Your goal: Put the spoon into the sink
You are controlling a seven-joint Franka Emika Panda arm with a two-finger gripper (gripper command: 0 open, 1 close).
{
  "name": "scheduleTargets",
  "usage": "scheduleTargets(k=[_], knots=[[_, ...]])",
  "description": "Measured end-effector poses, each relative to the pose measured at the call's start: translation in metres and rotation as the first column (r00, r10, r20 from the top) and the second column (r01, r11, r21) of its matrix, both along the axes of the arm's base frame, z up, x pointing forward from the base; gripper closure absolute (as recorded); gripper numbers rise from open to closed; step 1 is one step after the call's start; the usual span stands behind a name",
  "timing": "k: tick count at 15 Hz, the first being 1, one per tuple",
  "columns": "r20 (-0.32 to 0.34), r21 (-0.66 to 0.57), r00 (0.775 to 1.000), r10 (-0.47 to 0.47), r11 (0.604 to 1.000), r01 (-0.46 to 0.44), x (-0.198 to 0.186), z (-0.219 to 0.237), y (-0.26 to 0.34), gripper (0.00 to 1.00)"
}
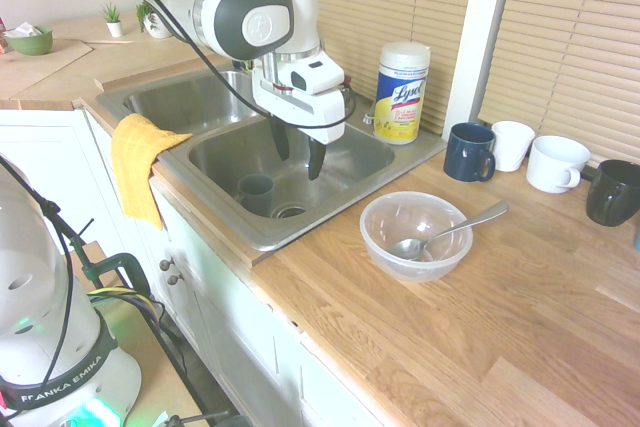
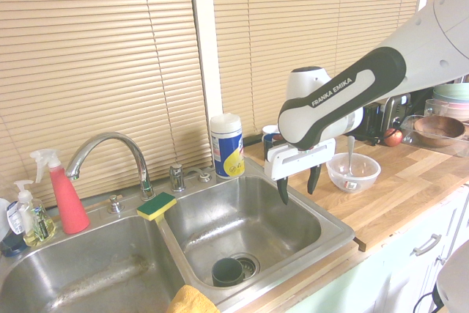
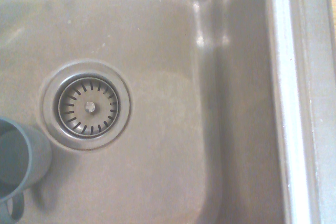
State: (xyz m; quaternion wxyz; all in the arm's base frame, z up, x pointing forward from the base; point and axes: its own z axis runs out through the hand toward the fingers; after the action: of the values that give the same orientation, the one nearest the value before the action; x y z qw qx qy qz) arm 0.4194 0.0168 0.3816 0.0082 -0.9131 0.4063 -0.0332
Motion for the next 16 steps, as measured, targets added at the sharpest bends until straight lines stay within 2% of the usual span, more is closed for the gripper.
scheduleTargets(k=[2, 3, 6, 8, 10, 16], knots=[[0.004, 0.005, 1.000, 0.003, 1.000, -0.003, 0.001, 0.000, 0.000, 0.00], [0.027, 0.007, 1.000, -0.002, 1.000, 0.001, 0.003, 0.003, -0.002, 0.00], [0.147, 0.023, 0.987, -0.061, 0.998, 0.059, 0.005, 0.032, -0.025, 0.00], [0.225, 0.037, 0.966, -0.125, 0.992, 0.120, -0.005, 0.059, -0.052, 0.00], [0.276, 0.047, 0.944, -0.180, 0.984, 0.173, -0.020, 0.075, -0.074, 0.00], [0.362, 0.049, 0.882, -0.303, 0.951, 0.307, -0.042, 0.079, -0.127, 0.00]])
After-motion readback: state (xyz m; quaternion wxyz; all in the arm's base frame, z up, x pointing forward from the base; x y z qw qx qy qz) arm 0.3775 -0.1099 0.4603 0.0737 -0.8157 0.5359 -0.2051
